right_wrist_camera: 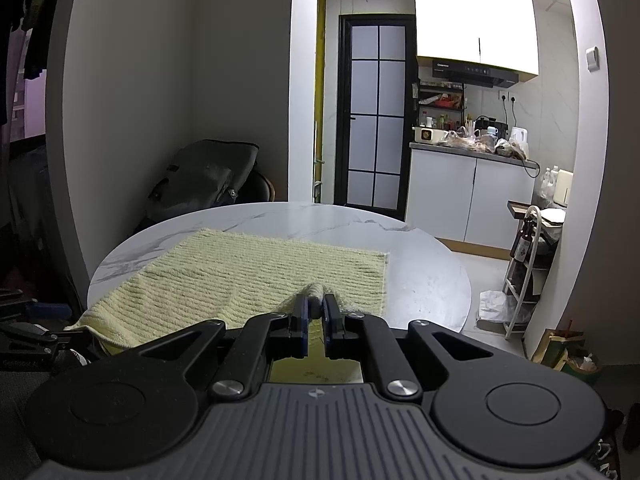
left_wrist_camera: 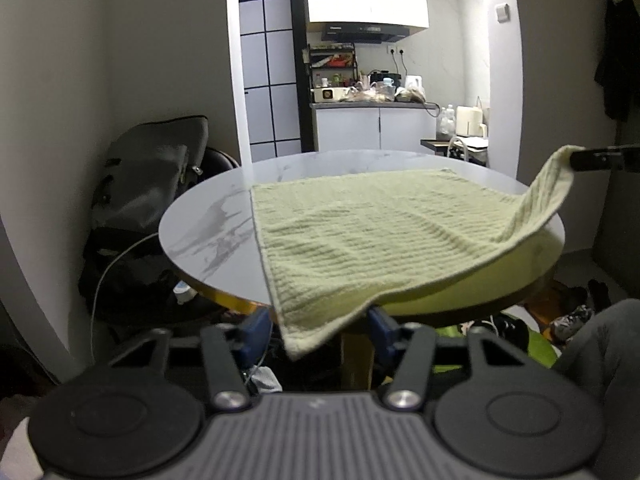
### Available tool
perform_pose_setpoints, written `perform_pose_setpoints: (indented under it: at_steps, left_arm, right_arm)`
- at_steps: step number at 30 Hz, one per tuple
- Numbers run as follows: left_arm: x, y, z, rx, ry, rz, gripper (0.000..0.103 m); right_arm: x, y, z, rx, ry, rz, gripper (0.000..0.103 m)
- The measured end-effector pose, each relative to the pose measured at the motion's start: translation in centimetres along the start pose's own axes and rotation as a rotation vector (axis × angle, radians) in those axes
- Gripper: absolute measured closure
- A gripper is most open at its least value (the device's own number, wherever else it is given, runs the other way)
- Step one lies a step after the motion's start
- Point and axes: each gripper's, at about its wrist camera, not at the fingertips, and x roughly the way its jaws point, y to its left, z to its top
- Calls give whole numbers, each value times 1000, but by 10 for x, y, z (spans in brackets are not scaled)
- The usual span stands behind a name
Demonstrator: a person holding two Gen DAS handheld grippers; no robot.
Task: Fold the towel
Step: 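Carry the lifted edge over the towel toward its opposite edge with both grippers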
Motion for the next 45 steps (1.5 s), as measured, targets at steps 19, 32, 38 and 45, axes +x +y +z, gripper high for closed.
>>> perform_pose_setpoints:
  at_steps: [19, 32, 38, 45]
  left_arm:
    - [-7, -3, 13, 7, -21, -17, 100]
    - [-28, -2, 28, 3, -99, -5, 100]
    - [-31, 1, 34, 1, -117, -10, 101]
    - [-39, 2, 38, -3, -142, -12, 101]
  right_arm:
    - [-7, -4, 3, 10, -22, -1, 95]
    - [-19, -3, 7, 8, -49, 2, 95]
    - [-24, -2, 6, 8, -54, 4, 95]
    - [-33, -2, 9, 7, -73, 3, 95]
